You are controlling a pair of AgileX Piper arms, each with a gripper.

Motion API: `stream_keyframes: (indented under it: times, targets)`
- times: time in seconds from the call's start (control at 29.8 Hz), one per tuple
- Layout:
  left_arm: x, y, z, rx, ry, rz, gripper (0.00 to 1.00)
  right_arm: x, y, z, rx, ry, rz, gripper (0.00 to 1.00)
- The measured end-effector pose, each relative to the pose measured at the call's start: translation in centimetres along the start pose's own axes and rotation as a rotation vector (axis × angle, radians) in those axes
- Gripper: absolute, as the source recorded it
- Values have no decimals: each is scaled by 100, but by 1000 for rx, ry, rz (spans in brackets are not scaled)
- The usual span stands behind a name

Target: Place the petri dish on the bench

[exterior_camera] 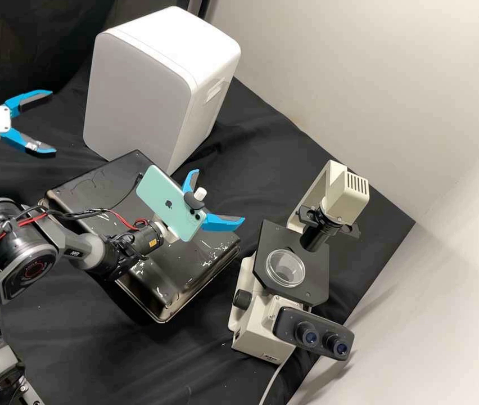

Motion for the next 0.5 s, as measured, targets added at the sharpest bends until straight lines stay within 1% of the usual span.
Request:
stream_keyframes:
  times: [0.1, 0.13, 0.17, 0.2, 0.27, 0.34, 0.44, 0.5]
  targets:
    - [-75, -20, 98, 16, -47, -5, 100, 0, 0, 0, 0, 0, 0, 100]
    - [-89, -22, 124, 27, -60, -4, 100, 0, 0, 0, 0, 0, 0, 100]
    - [-97, -20, 152, 42, -73, -1, 100, 0, 0, 0, 0, 0, 0, 100]
    - [-96, -18, 196, 64, -95, 2, 100, 0, 0, 0, 0, 0, 0, 100]
    - [-94, -19, 252, 91, -122, 6, 100, 0, 0, 0, 0, 0, 0, 100]
    - [-94, -21, 298, 110, -142, 9, 100, 0, 0, 0, 0, 0, 0, 100]
    - [-97, -23, 380, 122, -178, 13, 100, 0, 0, 0, 0, 0, 0, 100]
    - [-101, -25, 428, 127, -206, 14, 100, 0, 0, 0, 0, 0, 0, 100]
